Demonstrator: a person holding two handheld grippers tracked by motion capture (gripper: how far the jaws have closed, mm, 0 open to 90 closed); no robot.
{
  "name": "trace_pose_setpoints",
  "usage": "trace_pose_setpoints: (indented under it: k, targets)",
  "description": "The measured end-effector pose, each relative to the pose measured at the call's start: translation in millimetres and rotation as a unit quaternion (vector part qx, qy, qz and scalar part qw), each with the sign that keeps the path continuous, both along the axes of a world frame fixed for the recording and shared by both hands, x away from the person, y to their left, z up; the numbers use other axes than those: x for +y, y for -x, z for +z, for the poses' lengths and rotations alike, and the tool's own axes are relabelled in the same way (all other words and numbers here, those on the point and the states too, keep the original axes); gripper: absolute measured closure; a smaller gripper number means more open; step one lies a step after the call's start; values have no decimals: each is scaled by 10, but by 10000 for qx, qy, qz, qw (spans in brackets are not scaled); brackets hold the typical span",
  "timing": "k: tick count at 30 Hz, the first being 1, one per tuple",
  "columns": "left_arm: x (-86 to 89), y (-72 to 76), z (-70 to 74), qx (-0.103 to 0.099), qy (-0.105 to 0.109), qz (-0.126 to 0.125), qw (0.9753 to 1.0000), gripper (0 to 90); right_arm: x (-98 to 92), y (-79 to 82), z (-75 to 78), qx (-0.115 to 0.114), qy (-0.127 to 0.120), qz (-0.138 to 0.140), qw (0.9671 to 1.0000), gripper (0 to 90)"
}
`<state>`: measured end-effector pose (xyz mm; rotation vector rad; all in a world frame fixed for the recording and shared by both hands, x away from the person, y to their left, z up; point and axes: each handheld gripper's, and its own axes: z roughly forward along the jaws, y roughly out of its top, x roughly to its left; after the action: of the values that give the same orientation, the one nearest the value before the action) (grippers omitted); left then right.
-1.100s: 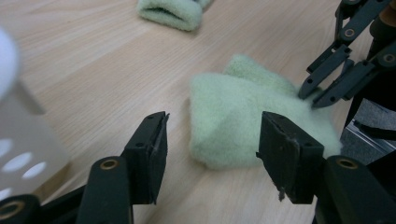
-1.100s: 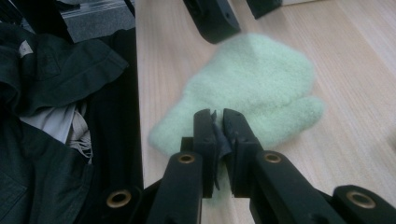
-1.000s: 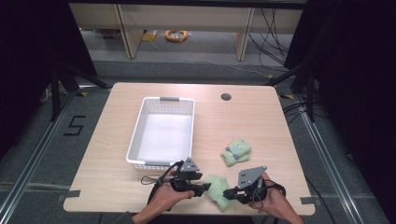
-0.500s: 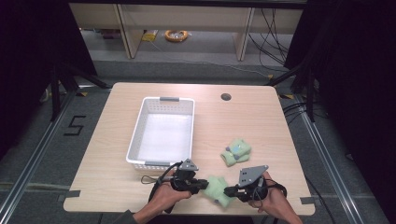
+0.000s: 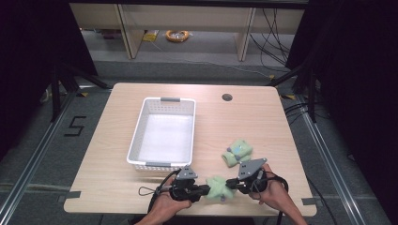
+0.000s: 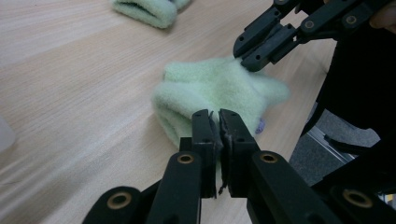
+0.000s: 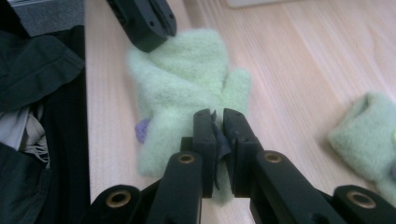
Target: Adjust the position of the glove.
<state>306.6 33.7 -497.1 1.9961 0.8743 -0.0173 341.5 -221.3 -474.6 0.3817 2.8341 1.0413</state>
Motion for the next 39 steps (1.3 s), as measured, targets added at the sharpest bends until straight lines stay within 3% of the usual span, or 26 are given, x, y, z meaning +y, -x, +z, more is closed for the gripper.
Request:
trace_pose_setpoints:
  k: [3, 6, 7, 10, 12, 13, 15, 17, 19, 21, 24, 26, 27, 28, 29, 30, 33, 34, 35, 36, 37, 38, 39]
  targets:
    - [-3, 3, -23, 3, -44, -38, 10000, 846, 22, -15, -38, 63, 91, -185, 9998, 829]
    - [16, -10, -44, 28, -54, 37, 10000, 839, 27, 1, -74, 132, 109, -323, 9993, 797]
    - [13, -11, -59, 25, -6, 124, 9999, 834, 26, 20, -90, 250, 99, -458, 9986, 786]
    - [23, -7, -92, 136, -32, 144, 9998, 803, 20, 32, -126, 327, 93, -626, 9975, 733]
    - [34, 0, -88, 164, -108, 199, 9996, 757, 18, 50, -112, 383, 89, -783, 9962, 661]
    - [40, -3, -91, 167, -23, 191, 9997, 729, 15, 63, -100, 373, 70, -893, 9953, 638]
    - [61, -7, -77, 202, -54, 282, 9994, 624, -4, 78, -58, 354, -13, -1009, 9943, 584]
    - [83, 7, -54, 143, -96, 338, 9993, 567, -45, 69, -1, 358, -64, -1224, 9918, 561]
    - [118, 18, -22, 1, -231, 324, 9992, 505, -83, 48, 40, 242, -224, -1476, 9885, 540]
    - [136, 43, 6, -39, -170, 436, 9989, 478, -137, 9, 92, 195, -253, -1667, 9855, 523]
    - [193, 56, 40, -9, -77, 450, 9990, 453, -187, -44, 125, 183, -335, -2060, 9778, 512]
    - [227, 67, 56, 9, -63, 462, 9989, 446, -223, -112, 126, 48, -404, -2216, 9743, 502]
    - [232, 76, 52, -76, -31, 556, 9984, 440, -239, -136, 132, 109, -394, -2351, 9711, 501]
    - [259, 74, 67, -12, -79, 459, 9989, 431, -250, -166, 128, 96, -404, -2474, 9680, 493]
    - [264, 84, 70, -12, -54, 515, 9987, 420, -264, -212, 119, -14, -464, -2510, 9669, 485]
    - [276, 93, 78, 8, -70, 528, 9986, 405, -270, -237, 126, 20, -515, -2671, 9623, 484]
    - [301, 114, 70, 55, -102, 476, 9988, 362, -289, -356, 142, 58, -482, -2859, 9570, 482]
    - [301, 114, 70, 55, -102, 476, 9988, 353, -289, -356, 142, 58, -482, -2859, 9570, 482]
    - [310, 132, 58, 95, -143, 446, 9989, 343, -290, -458, 154, 125, -409, -2978, 9537, 479]
    - [310, 132, 58, 95, -143, 446, 9989, 339, -290, -458, 154, 125, -409, -2978, 9537, 479]
    - [321, 145, 47, 126, -131, 436, 9989, 336, -253, -526, 146, 221, -490, -3110, 9489, 475]
    - [335, 143, 42, 140, -147, 400, 9990, 335, -245, -578, 135, 211, -405, -3069, 9506, 468]
    - [339, 144, 36, 152, -119, 433, 9989, 335, -213, -608, 127, 358, -400, -3183, 9465, 465]
